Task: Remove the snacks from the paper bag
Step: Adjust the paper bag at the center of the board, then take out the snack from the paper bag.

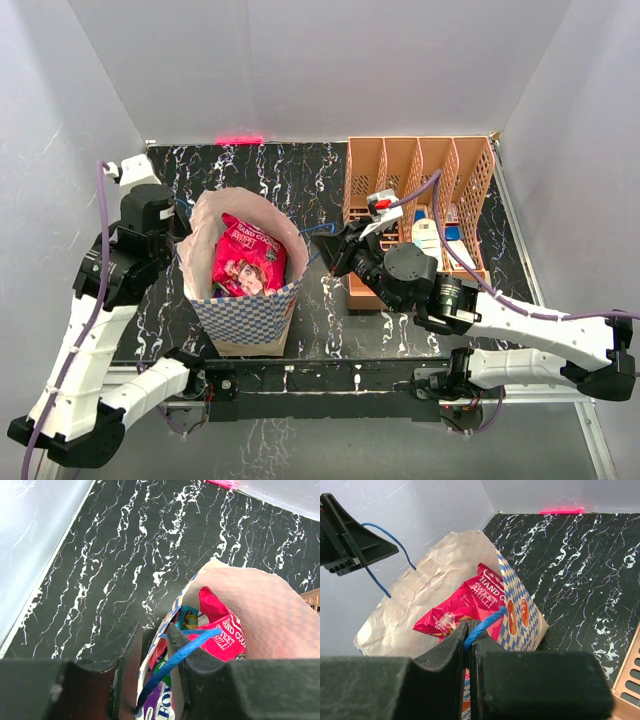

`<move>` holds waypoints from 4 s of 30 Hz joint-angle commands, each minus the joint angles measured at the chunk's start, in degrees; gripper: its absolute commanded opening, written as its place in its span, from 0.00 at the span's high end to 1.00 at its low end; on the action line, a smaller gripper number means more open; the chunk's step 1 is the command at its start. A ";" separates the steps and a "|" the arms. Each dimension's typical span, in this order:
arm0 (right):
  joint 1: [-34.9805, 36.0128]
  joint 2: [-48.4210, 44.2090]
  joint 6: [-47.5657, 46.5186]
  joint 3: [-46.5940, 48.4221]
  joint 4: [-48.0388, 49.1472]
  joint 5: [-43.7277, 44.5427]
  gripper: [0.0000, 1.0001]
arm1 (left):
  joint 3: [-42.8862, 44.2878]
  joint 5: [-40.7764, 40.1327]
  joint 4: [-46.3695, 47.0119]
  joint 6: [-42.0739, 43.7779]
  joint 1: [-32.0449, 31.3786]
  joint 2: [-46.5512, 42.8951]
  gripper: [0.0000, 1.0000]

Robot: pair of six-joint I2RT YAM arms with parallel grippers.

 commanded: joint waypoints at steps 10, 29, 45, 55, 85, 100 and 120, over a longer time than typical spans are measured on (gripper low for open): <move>-0.23 3.85 -1.45 4.75 7.03 -0.94 0.91 | 9.38 -4.18 5.74 6.96 -0.25 5.74 1.00; -0.34 35.70 -3.86 23.34 24.39 -5.80 0.90 | 14.95 -18.44 49.77 47.22 0.34 15.31 1.00; -0.34 36.02 1.98 15.67 22.63 -11.00 0.89 | 1.92 3.35 26.62 24.77 0.96 -3.03 1.00; -0.34 29.99 9.92 6.08 15.59 -17.19 0.87 | -3.68 24.40 18.51 15.93 0.98 -10.97 1.00; -0.34 1.99 -37.28 0.35 -9.43 -25.05 0.04 | -3.85 26.20 12.52 8.61 0.99 -12.39 1.00; -0.34 24.65 -65.28 18.00 -6.49 -45.08 0.07 | -5.32 30.42 8.96 1.59 0.96 -15.37 1.00; -4.27 42.87 -87.75 27.26 -7.95 -44.38 0.01 | -7.66 33.48 6.21 -1.49 0.99 -15.78 1.00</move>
